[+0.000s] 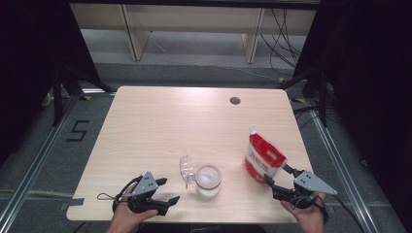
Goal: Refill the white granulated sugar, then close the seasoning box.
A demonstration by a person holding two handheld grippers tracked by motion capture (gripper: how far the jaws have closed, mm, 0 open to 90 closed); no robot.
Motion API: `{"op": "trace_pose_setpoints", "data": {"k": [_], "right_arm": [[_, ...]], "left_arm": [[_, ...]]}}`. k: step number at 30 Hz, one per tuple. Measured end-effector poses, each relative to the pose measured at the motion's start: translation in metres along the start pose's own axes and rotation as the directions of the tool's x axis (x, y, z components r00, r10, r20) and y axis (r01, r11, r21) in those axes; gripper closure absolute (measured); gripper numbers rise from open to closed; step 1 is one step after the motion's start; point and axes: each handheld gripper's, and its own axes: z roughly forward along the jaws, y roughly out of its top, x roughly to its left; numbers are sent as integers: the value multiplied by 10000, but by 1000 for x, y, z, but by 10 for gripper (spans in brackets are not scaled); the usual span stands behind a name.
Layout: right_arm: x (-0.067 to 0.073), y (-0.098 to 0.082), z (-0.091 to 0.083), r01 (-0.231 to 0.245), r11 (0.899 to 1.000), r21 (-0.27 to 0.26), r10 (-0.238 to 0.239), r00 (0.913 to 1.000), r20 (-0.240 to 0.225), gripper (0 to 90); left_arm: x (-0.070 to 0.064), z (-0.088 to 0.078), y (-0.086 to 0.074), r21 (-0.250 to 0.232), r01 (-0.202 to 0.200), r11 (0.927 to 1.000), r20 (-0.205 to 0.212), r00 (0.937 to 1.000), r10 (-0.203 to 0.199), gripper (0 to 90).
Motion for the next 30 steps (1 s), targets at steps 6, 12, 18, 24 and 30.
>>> {"op": "trace_pose_setpoints", "data": {"k": [6,12,18,24,30], "right_arm": [[4,-3,-7,-387,9990,241,381,9990,249,237],[6,-5,-11,-131,9985,525,123,9998,166,227],[10,-7,-14,-47,9974,716,24,9995,309,221],[11,-8,-14,-203,9959,881,174,9993,332,222],[9,-7,-15,-279,9956,894,237,9985,486,225]], "left_arm": [[0,-2,0,-101,-6,9999,-14,10000,6,231],[-1,-2,0,-183,51,9998,-16,10000,-51,231],[-1,-2,0,-108,102,9999,-11,9999,-103,233],[-2,-2,1,-25,85,10000,73,9999,-85,297],[-4,-5,0,-52,-128,9999,159,9998,129,449]]}}
